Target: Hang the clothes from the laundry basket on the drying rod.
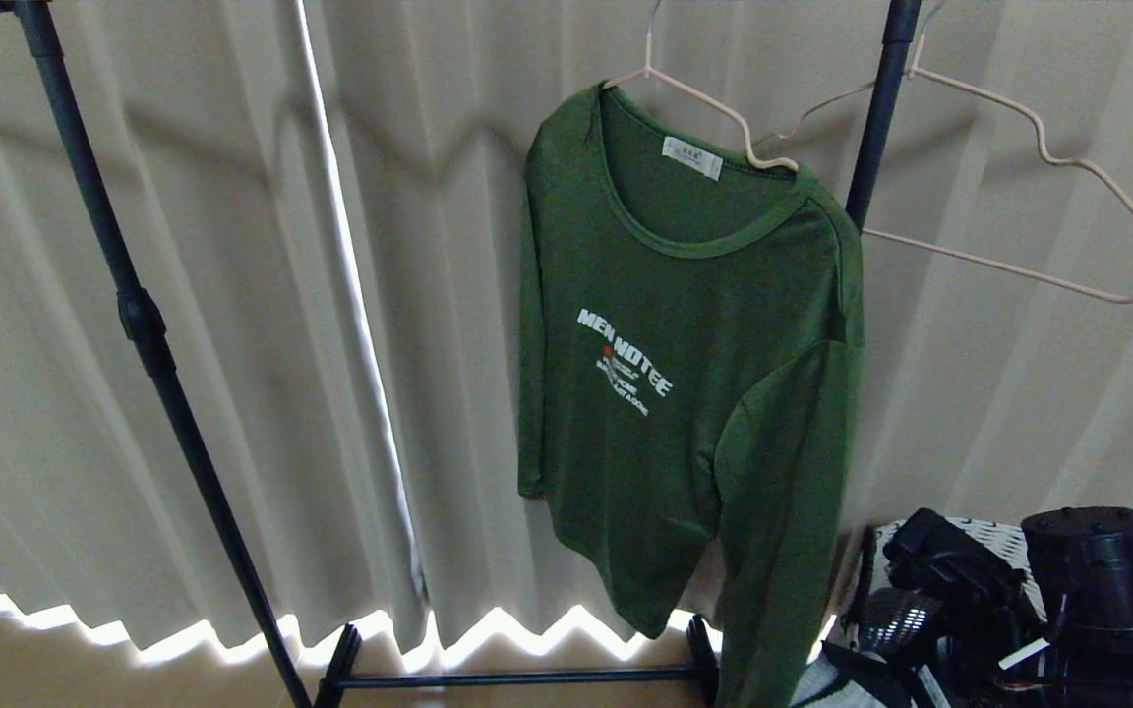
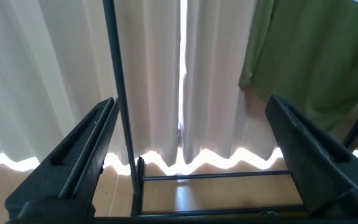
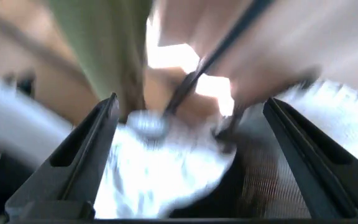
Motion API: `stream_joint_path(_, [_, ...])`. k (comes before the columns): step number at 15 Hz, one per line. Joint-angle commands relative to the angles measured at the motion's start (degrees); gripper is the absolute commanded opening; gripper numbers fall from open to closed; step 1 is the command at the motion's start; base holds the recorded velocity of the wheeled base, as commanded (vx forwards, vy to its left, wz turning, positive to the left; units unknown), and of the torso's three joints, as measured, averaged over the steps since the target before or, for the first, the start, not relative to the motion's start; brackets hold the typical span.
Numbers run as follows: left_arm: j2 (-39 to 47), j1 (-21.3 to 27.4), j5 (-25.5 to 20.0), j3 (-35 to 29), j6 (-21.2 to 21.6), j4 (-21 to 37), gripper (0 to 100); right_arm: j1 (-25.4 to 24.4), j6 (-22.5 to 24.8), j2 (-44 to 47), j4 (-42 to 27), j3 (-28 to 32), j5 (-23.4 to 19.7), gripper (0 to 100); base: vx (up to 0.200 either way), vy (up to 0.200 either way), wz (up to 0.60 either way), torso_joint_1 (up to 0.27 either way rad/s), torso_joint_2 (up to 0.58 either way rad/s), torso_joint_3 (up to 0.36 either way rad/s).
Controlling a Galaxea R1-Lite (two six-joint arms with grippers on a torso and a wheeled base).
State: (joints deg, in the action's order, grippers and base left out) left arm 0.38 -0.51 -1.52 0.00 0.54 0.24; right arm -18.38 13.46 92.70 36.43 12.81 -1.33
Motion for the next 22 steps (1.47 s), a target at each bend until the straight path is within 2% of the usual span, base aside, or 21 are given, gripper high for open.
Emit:
stream_joint_path(1, [0.06,-0.02,0.03,0.0,-0.01,0.02,100,0.01,-0.01,-1.38,-6.81,2.39,0.1,100,0.0,0.0,0.0,0.0,0.0,0.0])
stream_joint_path(3, [0.06,-0.02,0.03,0.0,-0.01,0.02,100,0.01,-0.19,1.52,-11.46,5.03,0.71,100,0.0,0.0,0.0,0.0,0.0,0.0])
stream_joint_path(5, [0.06,-0.02,0.03,0.0,-0.01,0.02,100,0.19,-0.27,5.48,-11.38,5.64,2.74,100,0.0,0.0,0.0,0.0,0.0,0.0])
stream_joint_path(8, [0.06,-0.02,0.03,0.0,-0.1,0.02,100,0.28,-0.27,8.64,-11.29,6.52,3.0,100,0.0,0.0,0.0,0.0,0.0,0.0])
stream_joint_path(12, [0.06,-0.02,0.12,0.0,-0.1,0.02,100,4.23,-0.27,13.12,-10.85,7.84,3.61,100,0.0,0.0,0.0,0.0,0.0,0.0])
stream_joint_path(18, [0.06,-0.02,0.12,0.0,-0.1,0.02,100,5.29,-0.27,15.41,-11.11,11.62,3.61,100,0.0,0.0,0.0,0.0,0.0,0.0])
stream_joint_path(22, [0.06,-0.02,0.12,0.0,-0.1,0.02,100,4.94,-0.27,16.29,-11.38,11.18,4.58,100,0.0,0.0,0.0,0.0,0.0,0.0])
